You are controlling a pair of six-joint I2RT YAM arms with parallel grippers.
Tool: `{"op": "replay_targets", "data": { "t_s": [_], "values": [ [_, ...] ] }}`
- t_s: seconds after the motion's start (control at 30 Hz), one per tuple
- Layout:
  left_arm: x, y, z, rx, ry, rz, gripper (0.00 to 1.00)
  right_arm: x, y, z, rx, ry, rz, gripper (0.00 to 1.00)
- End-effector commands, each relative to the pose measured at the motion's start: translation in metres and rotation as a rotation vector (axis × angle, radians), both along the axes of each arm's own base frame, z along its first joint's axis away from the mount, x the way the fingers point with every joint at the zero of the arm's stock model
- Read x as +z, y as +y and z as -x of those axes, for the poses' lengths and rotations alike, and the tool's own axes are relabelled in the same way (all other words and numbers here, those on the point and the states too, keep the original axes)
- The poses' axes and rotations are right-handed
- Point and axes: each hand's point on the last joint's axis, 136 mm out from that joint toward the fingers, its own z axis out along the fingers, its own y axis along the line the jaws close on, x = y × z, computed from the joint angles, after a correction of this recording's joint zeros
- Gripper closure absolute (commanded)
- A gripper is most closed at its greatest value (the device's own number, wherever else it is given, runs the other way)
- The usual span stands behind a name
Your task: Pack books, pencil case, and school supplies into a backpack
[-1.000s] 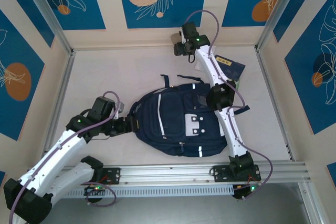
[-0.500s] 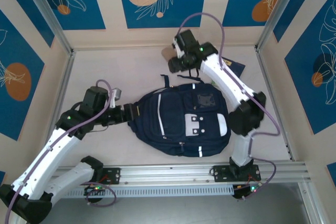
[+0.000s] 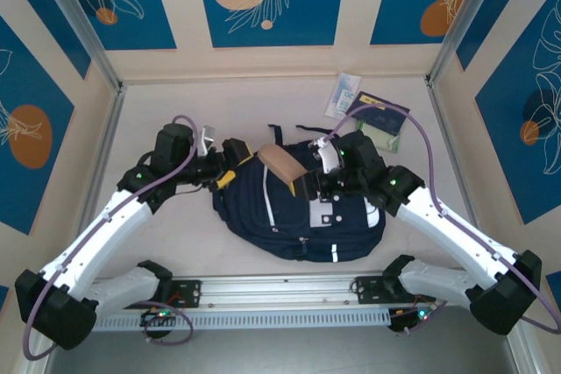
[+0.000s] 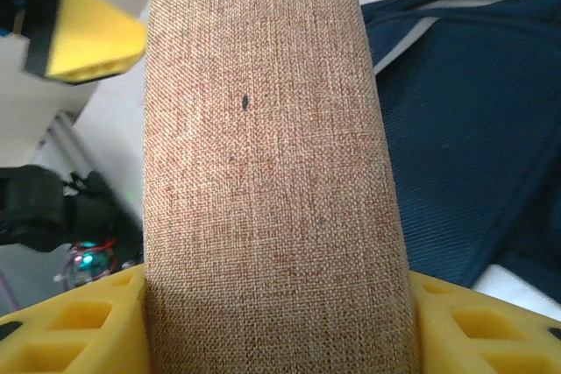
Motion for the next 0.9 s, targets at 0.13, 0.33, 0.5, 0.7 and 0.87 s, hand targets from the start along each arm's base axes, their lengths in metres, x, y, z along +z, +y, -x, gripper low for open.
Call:
{"op": "replay_targets", "data": {
  "t_s": [0.13, 0.33, 0.5, 0.7, 0.87],
  "values": [
    [0.012, -0.027, -0.007, -0.061, 0.022, 0.175, 0.07, 0.027, 0.021, 0.008, 0.045, -0.031, -0.226, 0.83],
    [-0.005, -0.037, -0.009, -0.086, 0.074, 0.173, 0.11, 0.029, 0.027, 0.013, 0.085, -0.042, -0.248, 0.84],
    [-0.009, -0.046, -0.014, -0.098, 0.092, 0.194, 0.21, 0.024, 0.033, 0.023, 0.142, -0.027, -0.227, 0.85],
    [-0.006, -0.056, -0.013, -0.125, 0.094, 0.220, 0.53, 0.011, 0.032, 0.026, 0.151, -0.009, -0.141, 0.85],
    [-0.007, -0.050, -0.008, -0.111, 0.084, 0.207, 0.68, 0.005, 0.022, 0.013, 0.071, -0.029, -0.071, 0.84]
  ]
}}
